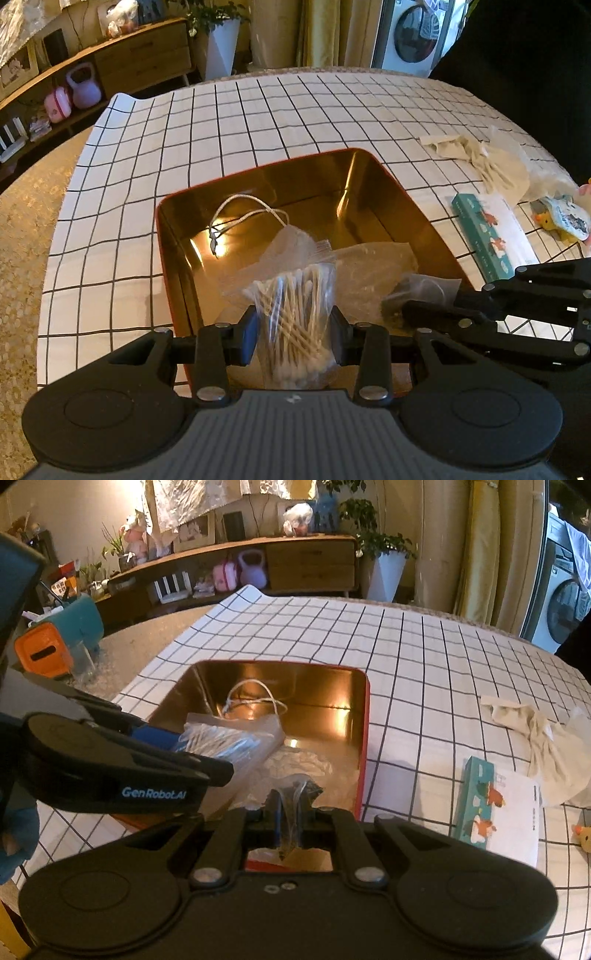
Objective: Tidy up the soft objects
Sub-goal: 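Carry the swab bag with the left gripper while the right gripper carries the tea bag over the tin, then open the left gripper over the tin while the right gripper releases the tea bag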
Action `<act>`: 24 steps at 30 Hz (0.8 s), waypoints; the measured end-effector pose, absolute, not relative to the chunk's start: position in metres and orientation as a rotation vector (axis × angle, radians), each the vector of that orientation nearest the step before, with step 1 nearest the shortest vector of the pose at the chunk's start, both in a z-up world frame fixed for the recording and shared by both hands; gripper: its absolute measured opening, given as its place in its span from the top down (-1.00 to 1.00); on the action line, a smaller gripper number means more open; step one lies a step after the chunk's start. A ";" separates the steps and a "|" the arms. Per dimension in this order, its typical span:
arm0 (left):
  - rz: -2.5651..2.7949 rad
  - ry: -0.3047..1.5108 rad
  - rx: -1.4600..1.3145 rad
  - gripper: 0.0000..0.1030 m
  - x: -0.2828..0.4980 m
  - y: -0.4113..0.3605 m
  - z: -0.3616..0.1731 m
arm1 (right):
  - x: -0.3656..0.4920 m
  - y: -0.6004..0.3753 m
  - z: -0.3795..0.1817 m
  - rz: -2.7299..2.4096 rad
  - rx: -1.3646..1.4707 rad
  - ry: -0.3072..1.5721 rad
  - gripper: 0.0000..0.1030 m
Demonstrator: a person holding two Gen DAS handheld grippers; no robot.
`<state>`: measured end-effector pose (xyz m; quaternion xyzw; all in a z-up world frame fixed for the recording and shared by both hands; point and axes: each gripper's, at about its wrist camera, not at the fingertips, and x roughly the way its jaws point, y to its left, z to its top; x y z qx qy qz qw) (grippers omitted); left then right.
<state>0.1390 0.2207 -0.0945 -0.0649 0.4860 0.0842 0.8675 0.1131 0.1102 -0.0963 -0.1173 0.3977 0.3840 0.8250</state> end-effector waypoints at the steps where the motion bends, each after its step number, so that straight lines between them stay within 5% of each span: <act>1: 0.174 1.021 -0.137 0.26 0.140 0.221 -0.095 | 0.114 0.111 -0.097 0.818 -0.249 0.850 0.85; 13: 0.165 1.031 -0.137 0.17 0.142 0.221 -0.102 | 0.114 0.109 -0.102 0.812 -0.268 0.860 0.51; 24: 0.191 0.993 -0.148 -0.25 0.130 0.220 -0.091 | 0.105 0.099 -0.090 0.817 -0.252 0.836 0.21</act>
